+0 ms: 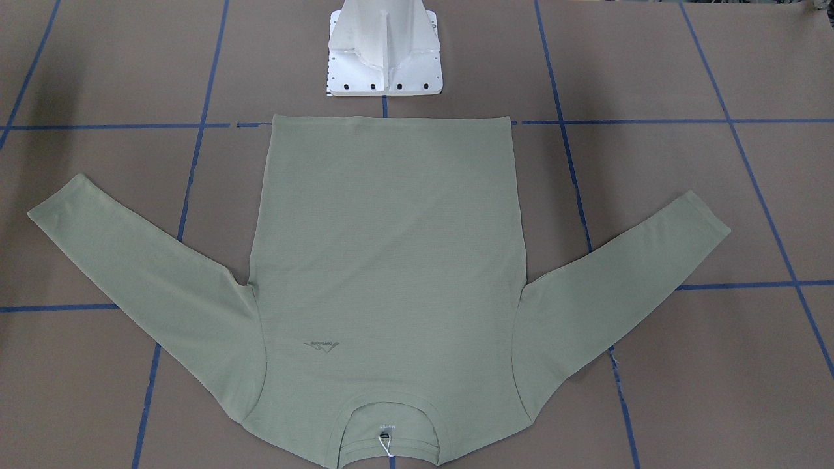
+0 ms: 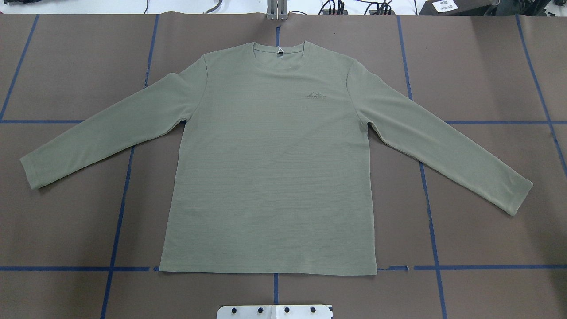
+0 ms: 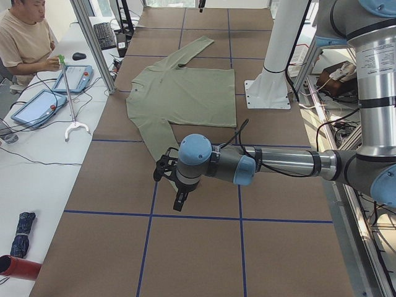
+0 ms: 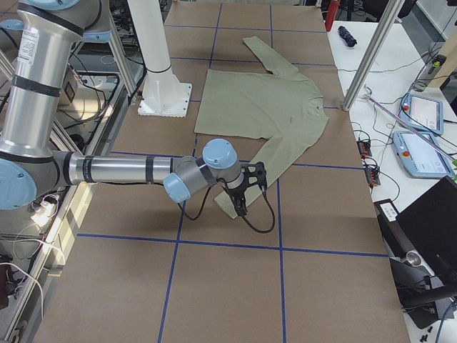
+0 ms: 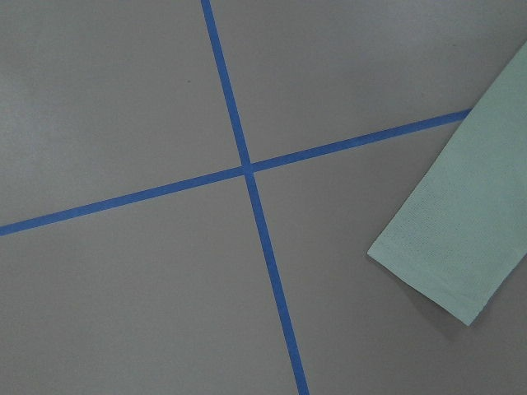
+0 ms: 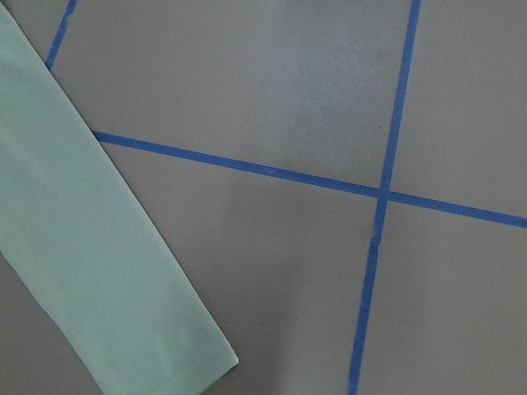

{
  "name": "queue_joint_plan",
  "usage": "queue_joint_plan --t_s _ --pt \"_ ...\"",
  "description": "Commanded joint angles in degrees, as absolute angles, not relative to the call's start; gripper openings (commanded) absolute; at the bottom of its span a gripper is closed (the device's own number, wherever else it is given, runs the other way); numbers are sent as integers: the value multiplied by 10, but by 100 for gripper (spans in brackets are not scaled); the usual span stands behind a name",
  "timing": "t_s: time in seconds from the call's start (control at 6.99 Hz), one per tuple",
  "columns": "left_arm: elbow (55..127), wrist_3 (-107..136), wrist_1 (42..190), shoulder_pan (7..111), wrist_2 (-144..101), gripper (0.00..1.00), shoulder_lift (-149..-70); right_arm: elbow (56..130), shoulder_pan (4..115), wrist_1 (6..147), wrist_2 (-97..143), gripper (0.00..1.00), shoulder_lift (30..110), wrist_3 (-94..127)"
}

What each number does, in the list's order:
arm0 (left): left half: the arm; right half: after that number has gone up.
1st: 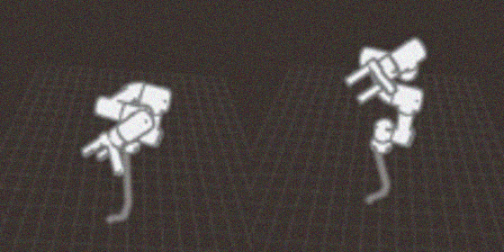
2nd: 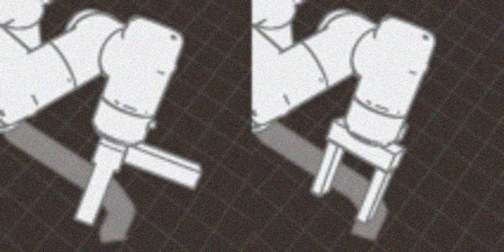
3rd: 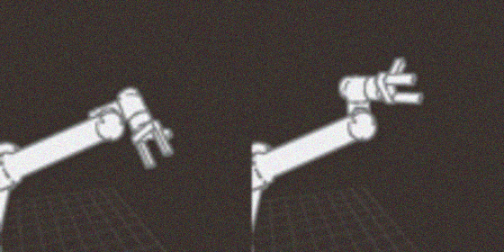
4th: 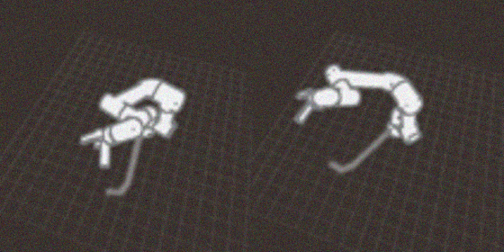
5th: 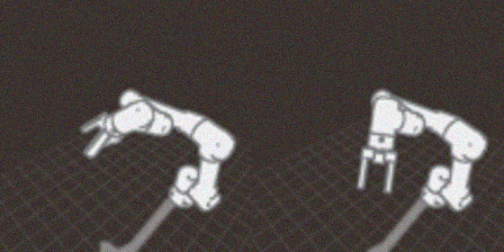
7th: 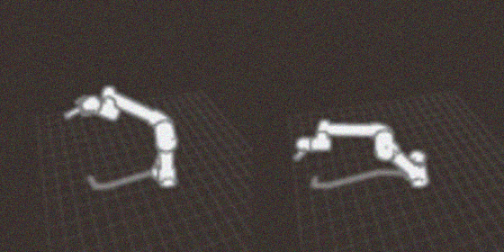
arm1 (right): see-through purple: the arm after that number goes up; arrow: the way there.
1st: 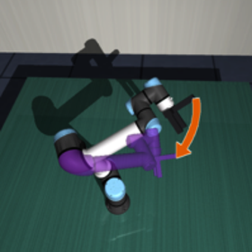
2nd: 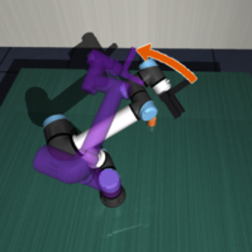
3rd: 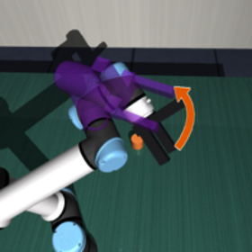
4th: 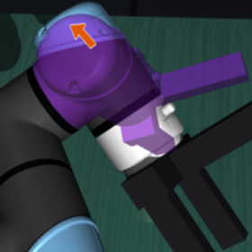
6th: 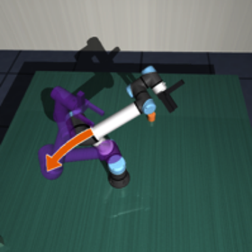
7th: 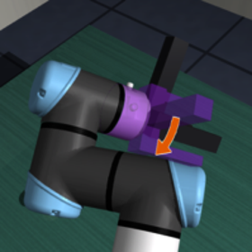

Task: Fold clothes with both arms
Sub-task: 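Lower the right gripper to the cuff of the sleeve nearest it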

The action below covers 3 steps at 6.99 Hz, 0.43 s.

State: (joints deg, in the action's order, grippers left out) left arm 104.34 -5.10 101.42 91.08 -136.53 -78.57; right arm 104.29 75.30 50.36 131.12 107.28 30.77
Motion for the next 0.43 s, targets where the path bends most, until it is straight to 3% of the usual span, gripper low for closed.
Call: queue_joint_plan --t_s 0.0,0.29 --pt "1049 -51 1014 911 -1366 100 -783 943 620 280 1204 85 1080 490" --pt "1049 -52 1014 911 -1366 100 -783 916 544 229 1136 76 1078 551"
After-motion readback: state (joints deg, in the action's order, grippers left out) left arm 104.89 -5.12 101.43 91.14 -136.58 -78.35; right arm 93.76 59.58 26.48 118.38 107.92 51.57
